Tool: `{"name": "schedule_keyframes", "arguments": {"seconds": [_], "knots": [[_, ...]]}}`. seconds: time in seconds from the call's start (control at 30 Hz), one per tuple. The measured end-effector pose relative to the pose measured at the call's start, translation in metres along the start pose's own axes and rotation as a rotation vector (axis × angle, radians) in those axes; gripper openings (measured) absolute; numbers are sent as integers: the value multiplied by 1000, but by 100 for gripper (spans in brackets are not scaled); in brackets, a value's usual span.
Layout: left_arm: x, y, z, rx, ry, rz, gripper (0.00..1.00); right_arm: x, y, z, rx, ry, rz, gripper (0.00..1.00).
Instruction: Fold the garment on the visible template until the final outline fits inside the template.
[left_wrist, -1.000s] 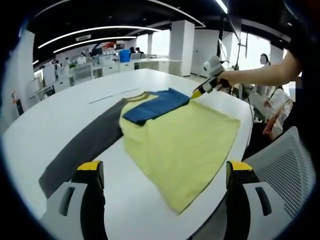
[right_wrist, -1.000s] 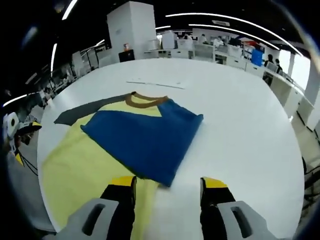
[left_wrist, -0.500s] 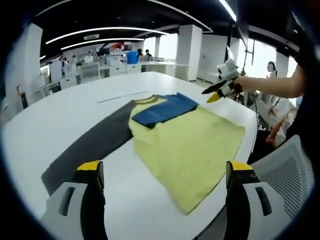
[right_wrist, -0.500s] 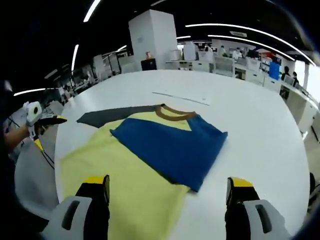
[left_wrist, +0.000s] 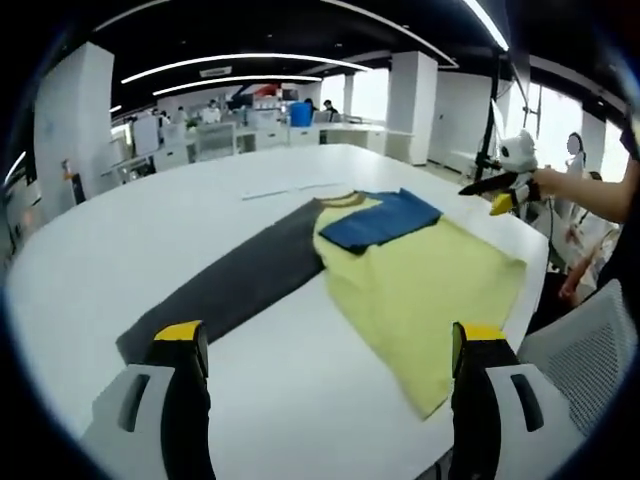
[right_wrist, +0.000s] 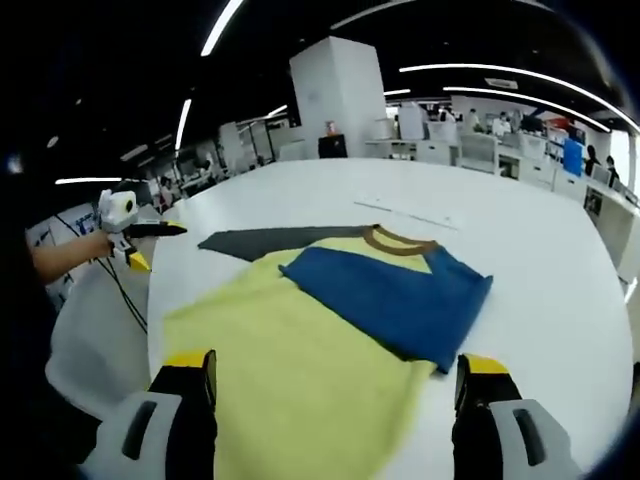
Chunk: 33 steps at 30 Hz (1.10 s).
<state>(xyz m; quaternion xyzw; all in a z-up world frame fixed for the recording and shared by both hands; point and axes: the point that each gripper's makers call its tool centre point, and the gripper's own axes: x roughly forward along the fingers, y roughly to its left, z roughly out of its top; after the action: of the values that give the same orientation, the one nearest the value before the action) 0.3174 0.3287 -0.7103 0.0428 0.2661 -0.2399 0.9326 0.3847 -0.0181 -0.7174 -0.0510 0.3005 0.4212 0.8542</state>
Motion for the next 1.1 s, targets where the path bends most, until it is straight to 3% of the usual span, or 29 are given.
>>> {"name": "schedule_keyframes", "arguments": {"seconds": [0.17, 0.33, 0.53, 0.77, 0.83, 1.1], "knots": [[-4, 29, -1, -21, -8, 75, 99, -7, 12, 2, 14, -44, 4, 99], [-6, 58, -3, -59, -17, 163, 98, -14, 19, 0, 1, -46, -8, 99], [-10, 88, -6, -83, -21, 276, 95, -20, 21, -5, 14, -59, -29, 99], [-13, 122, -15, -171, -39, 395, 88, -25, 19, -9, 24, -90, -61, 95], [-16, 133, -20, -188, -28, 459, 87, -27, 19, -9, 31, -97, -65, 95], [-13, 151, -38, -323, -59, 536, 74, -32, 18, -5, 32, -130, -83, 96]]}}
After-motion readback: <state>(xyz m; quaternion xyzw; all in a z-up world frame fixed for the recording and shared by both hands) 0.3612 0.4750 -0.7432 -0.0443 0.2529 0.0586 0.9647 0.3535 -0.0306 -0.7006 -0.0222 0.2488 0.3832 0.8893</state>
